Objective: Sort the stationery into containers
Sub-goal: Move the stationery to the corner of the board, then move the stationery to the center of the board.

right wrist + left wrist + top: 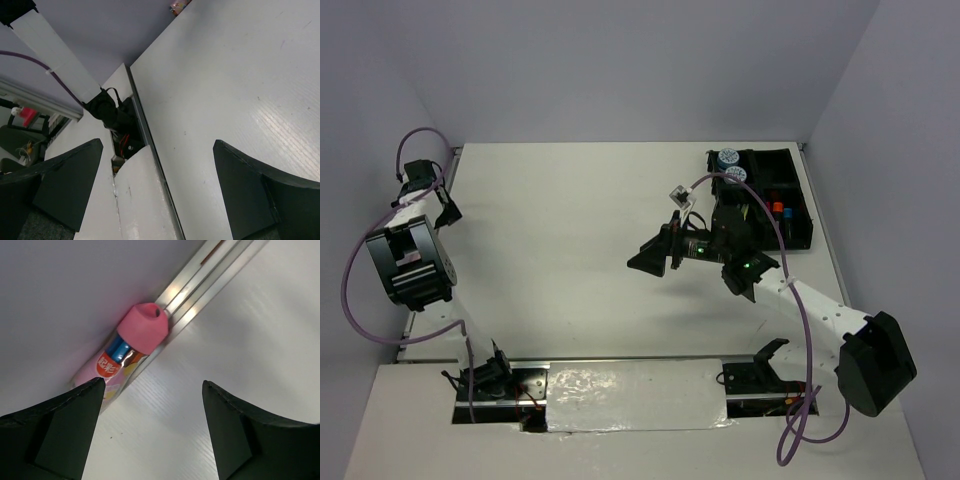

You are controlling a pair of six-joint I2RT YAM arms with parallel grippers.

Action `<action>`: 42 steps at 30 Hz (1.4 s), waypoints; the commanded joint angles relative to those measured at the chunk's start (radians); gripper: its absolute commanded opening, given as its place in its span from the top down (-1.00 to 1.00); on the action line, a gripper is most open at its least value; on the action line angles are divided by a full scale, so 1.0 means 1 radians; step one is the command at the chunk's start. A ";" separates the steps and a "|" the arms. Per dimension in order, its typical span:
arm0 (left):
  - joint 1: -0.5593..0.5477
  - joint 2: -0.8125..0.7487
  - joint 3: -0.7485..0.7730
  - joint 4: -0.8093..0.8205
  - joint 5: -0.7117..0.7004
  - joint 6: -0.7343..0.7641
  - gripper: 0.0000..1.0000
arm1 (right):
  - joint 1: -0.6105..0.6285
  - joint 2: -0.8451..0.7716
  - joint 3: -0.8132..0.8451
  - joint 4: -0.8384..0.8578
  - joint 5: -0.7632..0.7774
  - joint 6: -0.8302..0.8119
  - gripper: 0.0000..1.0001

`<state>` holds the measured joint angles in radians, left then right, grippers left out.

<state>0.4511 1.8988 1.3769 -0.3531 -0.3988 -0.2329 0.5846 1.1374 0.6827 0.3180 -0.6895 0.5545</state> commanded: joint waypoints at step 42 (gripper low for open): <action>-0.023 0.160 -0.015 0.039 -0.241 0.399 -0.28 | 0.003 -0.107 0.002 0.066 -0.010 0.013 -0.99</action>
<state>0.4145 2.0228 1.3334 -0.3046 -0.6495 0.1596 0.5846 1.0515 0.6819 0.3481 -0.6998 0.5716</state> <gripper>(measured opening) 0.643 0.996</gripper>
